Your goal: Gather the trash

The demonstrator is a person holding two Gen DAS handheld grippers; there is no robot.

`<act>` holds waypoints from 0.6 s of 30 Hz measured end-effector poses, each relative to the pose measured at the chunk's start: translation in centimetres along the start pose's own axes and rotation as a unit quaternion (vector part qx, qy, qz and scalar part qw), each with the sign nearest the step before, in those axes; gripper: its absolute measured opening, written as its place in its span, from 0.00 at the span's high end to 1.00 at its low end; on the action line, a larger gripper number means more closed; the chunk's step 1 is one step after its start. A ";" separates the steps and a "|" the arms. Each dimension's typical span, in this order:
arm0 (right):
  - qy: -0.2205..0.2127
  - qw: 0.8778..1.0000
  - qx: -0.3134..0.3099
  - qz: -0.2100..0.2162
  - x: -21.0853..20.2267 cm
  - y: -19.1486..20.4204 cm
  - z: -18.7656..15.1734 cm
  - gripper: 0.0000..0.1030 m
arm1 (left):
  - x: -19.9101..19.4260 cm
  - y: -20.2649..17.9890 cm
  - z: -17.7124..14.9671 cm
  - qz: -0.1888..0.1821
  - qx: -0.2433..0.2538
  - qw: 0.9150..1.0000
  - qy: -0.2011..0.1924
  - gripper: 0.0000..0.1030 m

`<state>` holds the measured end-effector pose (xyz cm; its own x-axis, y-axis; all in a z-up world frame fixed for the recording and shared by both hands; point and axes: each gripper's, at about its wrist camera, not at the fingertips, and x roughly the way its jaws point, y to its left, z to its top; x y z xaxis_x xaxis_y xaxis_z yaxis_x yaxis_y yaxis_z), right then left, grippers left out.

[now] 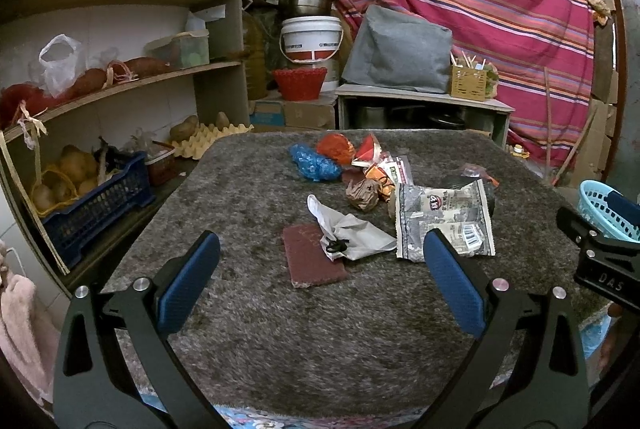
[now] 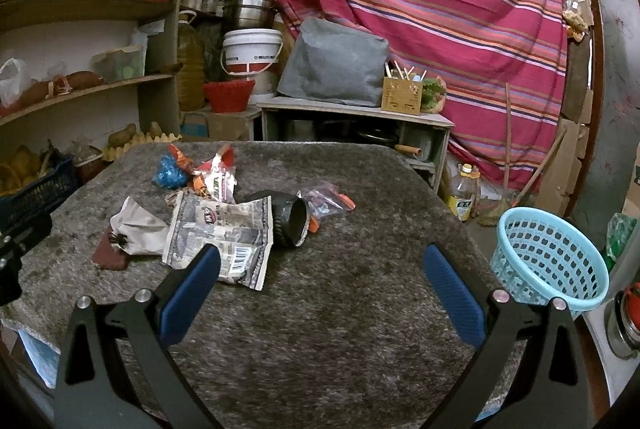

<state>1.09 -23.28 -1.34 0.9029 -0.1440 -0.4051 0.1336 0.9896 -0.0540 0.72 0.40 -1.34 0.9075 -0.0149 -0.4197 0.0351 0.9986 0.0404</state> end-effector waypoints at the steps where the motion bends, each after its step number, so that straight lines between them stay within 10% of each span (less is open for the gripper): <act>1: 0.003 1.000 0.000 -0.001 0.1 -0.1 0.0 0.04 | 0.0 0.1 0.0 0.002 0.000 1.000 0.000 0.05; 18: 0.011 1.000 -0.010 0.008 3.3 -1.5 4.7 0.04 | 3.7 -0.3 4.7 0.017 0.019 1.000 0.011 0.05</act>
<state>5.77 -25.23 1.67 0.8955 -0.1273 -0.4264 0.1102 0.9918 -0.0646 5.98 -0.20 1.37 0.8991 0.0211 -0.4372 0.0199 0.9958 0.0891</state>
